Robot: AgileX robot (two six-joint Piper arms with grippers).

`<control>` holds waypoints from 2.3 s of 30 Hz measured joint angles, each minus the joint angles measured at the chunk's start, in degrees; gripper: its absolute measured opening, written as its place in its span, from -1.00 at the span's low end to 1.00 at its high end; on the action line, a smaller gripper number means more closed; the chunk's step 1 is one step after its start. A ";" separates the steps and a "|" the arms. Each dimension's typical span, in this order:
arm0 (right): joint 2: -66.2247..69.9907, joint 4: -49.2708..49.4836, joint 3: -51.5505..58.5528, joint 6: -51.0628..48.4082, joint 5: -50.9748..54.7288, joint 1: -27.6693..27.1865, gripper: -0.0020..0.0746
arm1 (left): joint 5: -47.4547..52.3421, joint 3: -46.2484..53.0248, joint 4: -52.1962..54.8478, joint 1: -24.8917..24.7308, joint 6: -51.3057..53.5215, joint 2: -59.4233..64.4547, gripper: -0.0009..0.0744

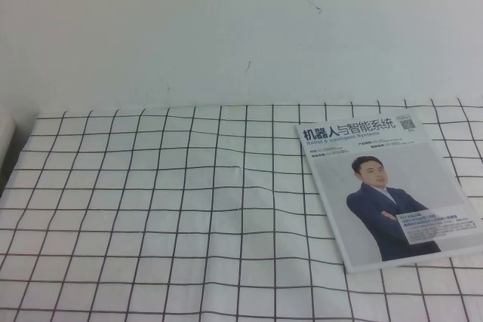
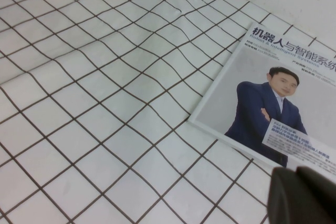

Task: Close book
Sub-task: 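Close the open booklet and leave it lying on the table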

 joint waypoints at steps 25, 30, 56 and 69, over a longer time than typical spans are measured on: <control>0.00 0.01 0.00 -0.04 0.00 0.00 -0.95 | 6.71 1.35 -8.99 4.08 0.48 -0.13 -0.98; 0.00 0.01 0.00 -0.13 0.00 0.00 -0.95 | 6.71 1.35 -8.99 4.08 0.48 -0.13 -0.98; -10.95 4.34 25.56 -0.24 -31.05 -7.41 -0.95 | 6.71 1.35 -9.17 4.08 0.90 -0.13 -0.98; -10.95 6.49 25.23 -9.44 -24.86 -7.41 -0.95 | 6.71 1.35 -9.17 4.08 0.77 -0.13 -0.98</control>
